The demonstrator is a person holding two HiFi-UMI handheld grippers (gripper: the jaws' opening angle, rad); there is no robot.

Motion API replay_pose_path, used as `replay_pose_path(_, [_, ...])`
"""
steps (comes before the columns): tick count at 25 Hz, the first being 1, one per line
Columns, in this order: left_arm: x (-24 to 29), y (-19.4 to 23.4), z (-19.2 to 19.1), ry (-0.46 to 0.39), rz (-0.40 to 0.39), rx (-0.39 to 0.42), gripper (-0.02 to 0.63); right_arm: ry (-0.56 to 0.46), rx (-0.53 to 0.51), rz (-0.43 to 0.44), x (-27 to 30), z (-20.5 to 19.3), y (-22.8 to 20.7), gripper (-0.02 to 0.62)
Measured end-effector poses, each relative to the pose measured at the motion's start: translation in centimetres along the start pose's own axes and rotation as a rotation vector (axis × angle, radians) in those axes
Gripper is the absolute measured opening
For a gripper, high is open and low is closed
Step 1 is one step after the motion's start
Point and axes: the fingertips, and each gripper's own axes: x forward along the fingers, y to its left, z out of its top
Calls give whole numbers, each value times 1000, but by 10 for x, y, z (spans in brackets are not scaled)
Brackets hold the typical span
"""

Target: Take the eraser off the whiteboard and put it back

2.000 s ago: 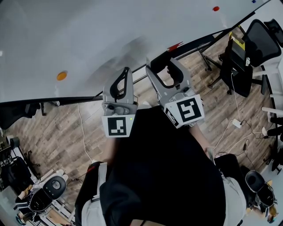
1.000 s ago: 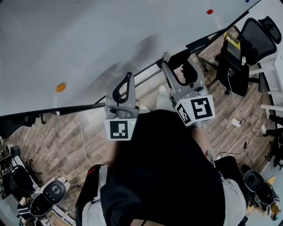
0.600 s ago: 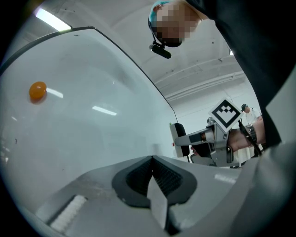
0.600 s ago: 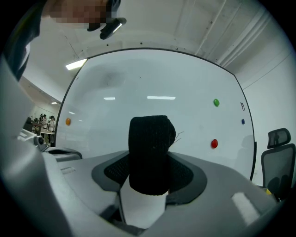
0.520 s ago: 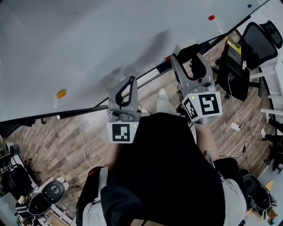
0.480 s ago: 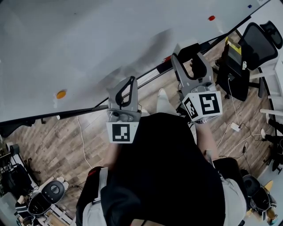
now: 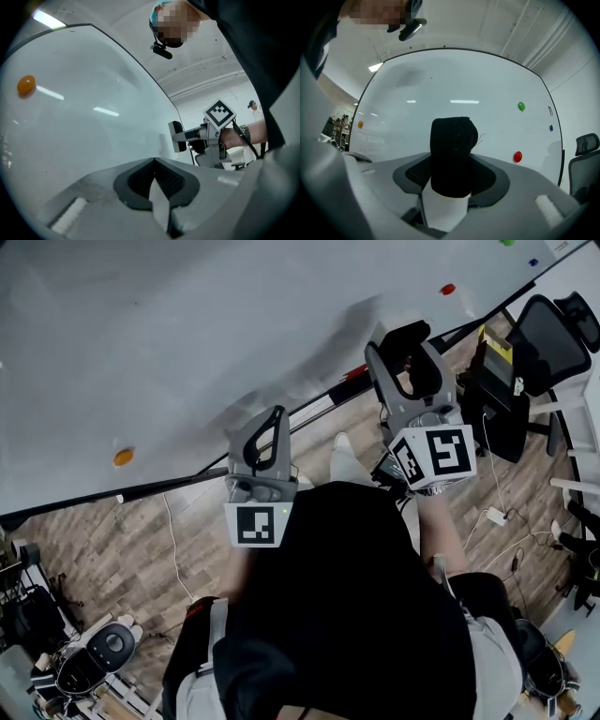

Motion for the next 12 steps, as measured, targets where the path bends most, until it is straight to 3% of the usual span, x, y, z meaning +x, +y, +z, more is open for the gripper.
replay_pose_path(12, [21, 1, -3, 10, 31, -5, 2, 15, 35, 26, 26, -3, -22, 232])
